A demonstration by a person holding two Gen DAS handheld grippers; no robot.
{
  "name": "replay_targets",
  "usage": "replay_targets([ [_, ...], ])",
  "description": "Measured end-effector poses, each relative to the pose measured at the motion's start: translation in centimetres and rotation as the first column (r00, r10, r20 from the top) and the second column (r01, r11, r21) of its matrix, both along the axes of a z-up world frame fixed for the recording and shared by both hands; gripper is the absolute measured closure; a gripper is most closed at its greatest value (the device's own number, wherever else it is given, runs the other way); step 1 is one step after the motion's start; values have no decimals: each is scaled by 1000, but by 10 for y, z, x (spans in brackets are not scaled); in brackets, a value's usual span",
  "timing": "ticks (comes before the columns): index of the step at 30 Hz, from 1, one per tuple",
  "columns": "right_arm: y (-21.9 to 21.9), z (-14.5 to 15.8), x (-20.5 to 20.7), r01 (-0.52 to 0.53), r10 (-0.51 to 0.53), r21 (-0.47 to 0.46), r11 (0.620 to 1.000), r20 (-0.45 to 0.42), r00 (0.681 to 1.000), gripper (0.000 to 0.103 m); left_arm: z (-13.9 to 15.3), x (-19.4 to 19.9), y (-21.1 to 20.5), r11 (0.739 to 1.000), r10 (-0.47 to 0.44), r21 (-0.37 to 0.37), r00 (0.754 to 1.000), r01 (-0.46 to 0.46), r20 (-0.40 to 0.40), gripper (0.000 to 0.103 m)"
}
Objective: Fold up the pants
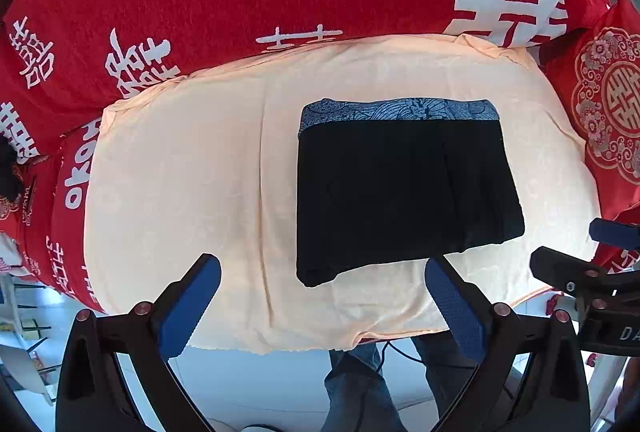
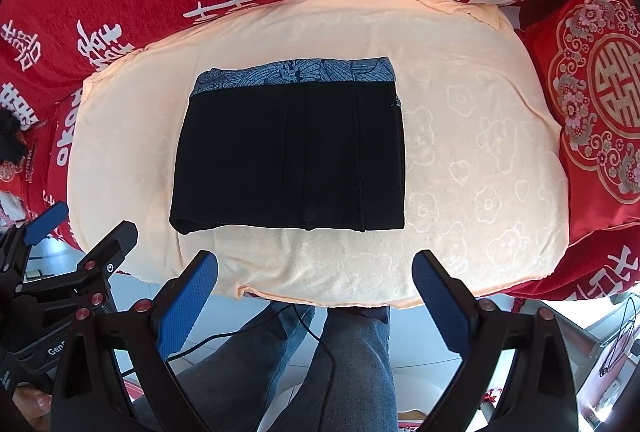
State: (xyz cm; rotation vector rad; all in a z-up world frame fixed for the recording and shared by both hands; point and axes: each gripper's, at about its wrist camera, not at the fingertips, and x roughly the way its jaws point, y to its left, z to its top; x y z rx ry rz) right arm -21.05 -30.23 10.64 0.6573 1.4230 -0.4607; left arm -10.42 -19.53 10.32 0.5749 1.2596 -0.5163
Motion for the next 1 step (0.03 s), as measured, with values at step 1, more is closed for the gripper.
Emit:
replay_targets([
  [1, 0, 0, 0, -1, 1, 1, 1000, 0, 1000, 5, 0, 0, 0, 1000, 1, 0, 1000, -1, -1, 1],
])
